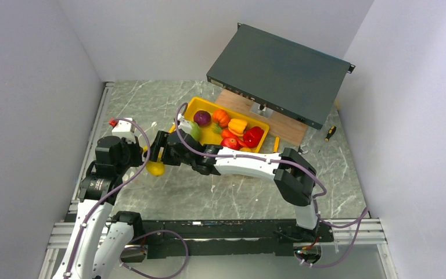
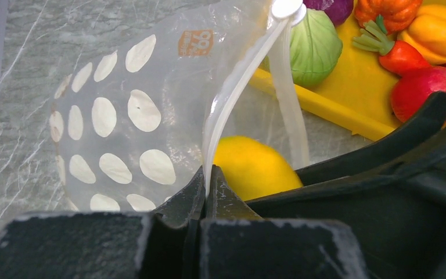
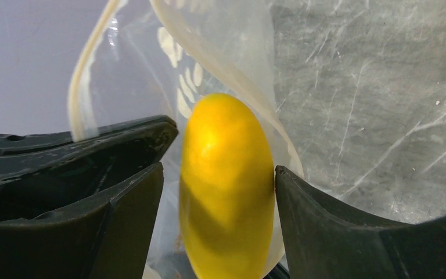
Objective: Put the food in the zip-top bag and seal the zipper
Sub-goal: Place the fake fruit in the zipper food storage bag.
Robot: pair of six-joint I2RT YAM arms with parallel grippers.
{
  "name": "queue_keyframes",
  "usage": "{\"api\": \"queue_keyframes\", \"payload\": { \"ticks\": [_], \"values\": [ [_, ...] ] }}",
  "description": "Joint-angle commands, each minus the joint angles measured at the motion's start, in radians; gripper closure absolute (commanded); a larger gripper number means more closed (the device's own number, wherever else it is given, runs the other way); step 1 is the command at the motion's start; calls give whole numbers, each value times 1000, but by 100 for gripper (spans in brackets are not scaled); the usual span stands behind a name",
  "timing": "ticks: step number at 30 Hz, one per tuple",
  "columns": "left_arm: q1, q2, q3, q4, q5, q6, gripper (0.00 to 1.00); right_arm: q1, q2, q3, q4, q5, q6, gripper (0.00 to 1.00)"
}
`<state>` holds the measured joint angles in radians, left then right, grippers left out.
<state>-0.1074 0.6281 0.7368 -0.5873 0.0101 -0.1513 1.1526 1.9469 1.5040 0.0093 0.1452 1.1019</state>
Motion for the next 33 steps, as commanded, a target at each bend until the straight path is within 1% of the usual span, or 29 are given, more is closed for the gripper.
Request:
{"api": "queue_keyframes", "payload": {
  "ticks": [1,3,6,8,10,12,14,16,18,20,22,24,26,28,30,33],
  "values": [
    [-1,4,2,47,25,2,100,-2,-50,51,14,18,-36,27],
    [-2,10,6,44,45,2,100,-1,-36,93,-2,20,-30,27],
    [-1,5,4,45,41,2,100,-2,-39,99,10,9,-23,25],
    [-2,-3,3,44,30,0,100,-2,-57,87,3,9,-42,25],
    [-1,-10,3,44,15,1,100,-4,-99,38,20,13,-76,25],
    [-2,-9,4,41,-4,-2,100,-8,-134,9,25,1,-141,26],
    [-1,-3,9,30,-7,-5,100,-9,-149,34,-54,-17,-233,27],
    [-1,3,12,22,-57,-9,100,-10,-190,14,-82,-31,-330,26],
    [-1,5,14,16,-83,-12,100,-12,-228,-21,-99,-37,-411,21],
    [-1,2,16,15,-92,-13,100,-15,-250,-40,-144,-16,-450,19],
    [-1,-6,13,19,-94,-14,100,-14,-275,-96,-118,-10,-444,15],
    [-1,-12,13,17,-101,-13,100,-14,-273,-135,-68,-22,-405,14],
    [-1,-16,13,16,-107,-16,100,-12,-235,-123,-42,-48,-368,14],
    [-1,-25,13,14,-116,-19,100,-2,-175,-78,-55,-58,-339,14],
    [-1,-31,12,15,-128,-22,100,0,-108,-8,-88,-60,-312,17],
    [-1,-32,14,10,-152,-30,100,5,-44,50,-79,-102,-313,24]
  ]
}}
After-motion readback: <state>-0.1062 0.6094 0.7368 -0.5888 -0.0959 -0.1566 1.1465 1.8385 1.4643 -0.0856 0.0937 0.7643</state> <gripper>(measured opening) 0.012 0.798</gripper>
